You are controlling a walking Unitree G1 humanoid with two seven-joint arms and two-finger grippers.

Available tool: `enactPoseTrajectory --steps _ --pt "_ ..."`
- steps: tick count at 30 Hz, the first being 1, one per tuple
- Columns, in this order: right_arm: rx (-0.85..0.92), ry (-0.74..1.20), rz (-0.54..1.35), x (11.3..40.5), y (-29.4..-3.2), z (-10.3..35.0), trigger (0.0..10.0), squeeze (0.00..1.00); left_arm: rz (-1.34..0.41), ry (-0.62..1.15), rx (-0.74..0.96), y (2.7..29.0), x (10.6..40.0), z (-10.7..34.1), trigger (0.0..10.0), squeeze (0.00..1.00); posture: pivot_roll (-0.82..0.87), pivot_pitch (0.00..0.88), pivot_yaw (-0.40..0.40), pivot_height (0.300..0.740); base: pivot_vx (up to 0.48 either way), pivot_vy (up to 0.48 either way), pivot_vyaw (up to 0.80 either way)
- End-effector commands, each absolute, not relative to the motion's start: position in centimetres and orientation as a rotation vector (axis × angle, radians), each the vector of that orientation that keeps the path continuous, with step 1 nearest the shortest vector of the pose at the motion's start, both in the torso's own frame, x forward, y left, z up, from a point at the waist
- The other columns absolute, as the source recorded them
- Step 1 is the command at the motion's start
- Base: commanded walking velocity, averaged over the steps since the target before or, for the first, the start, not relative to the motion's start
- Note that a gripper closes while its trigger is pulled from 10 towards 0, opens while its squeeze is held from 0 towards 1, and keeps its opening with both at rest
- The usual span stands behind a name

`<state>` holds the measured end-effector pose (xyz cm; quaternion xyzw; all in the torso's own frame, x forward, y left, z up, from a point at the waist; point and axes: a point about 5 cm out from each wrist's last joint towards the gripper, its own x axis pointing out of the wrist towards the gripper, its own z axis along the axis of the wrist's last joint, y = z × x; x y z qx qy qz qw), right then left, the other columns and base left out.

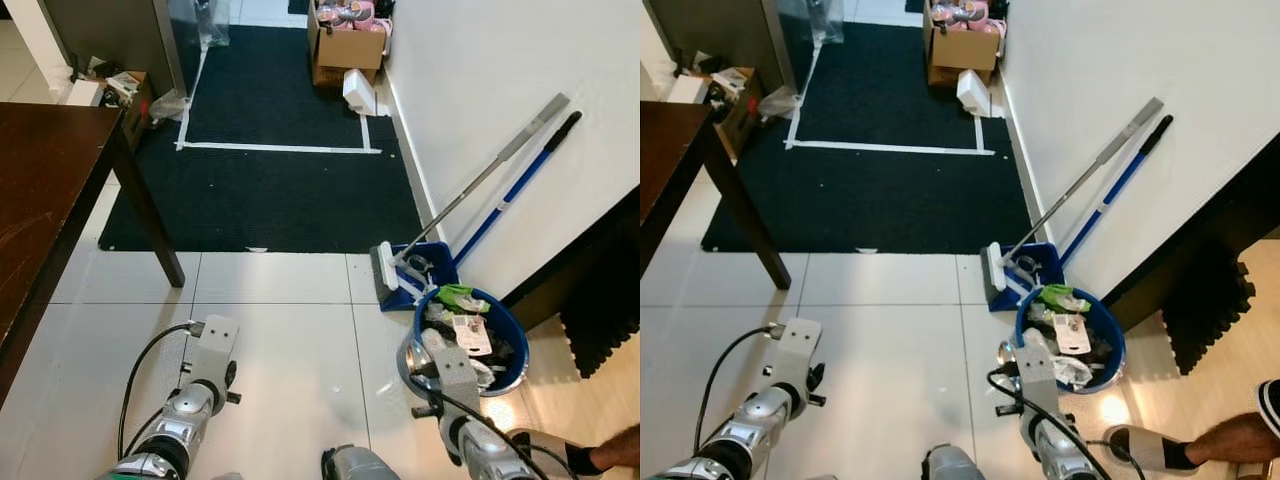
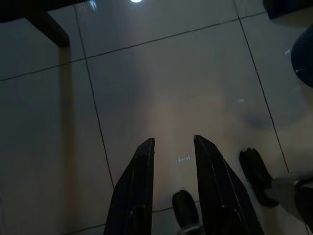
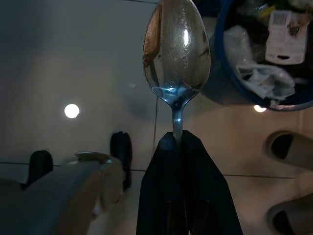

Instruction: Setting the table

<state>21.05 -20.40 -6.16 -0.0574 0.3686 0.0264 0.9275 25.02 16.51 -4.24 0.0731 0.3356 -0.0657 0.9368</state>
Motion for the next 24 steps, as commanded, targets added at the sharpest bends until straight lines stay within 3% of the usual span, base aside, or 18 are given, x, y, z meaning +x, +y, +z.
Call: enactPoseTrajectory --steps 1,11,24 --pt "-0.101 0.759 0.044 20.7 -20.2 -6.4 10.0 0.0 -0.114 0.715 0.138 16.8 23.8 -5.0 10.0 0.0 -0.04 0.065 0.014 0.74 0.0 0.0 0.0" --pt "-0.126 0.775 0.061 20.7 -19.8 -6.5 10.0 0.0 -0.059 0.789 0.127 17.2 21.5 -6.5 10.0 0.0 -0.01 0.066 -0.012 0.74 0.0 0.0 0.0" --pt "-0.109 0.717 0.06 21.9 -19.2 -5.8 10.0 0.0 -0.017 0.718 0.079 17.7 22.2 -5.9 10.0 0.0 0.03 0.063 -0.041 0.74 0.0 0.0 0.0"
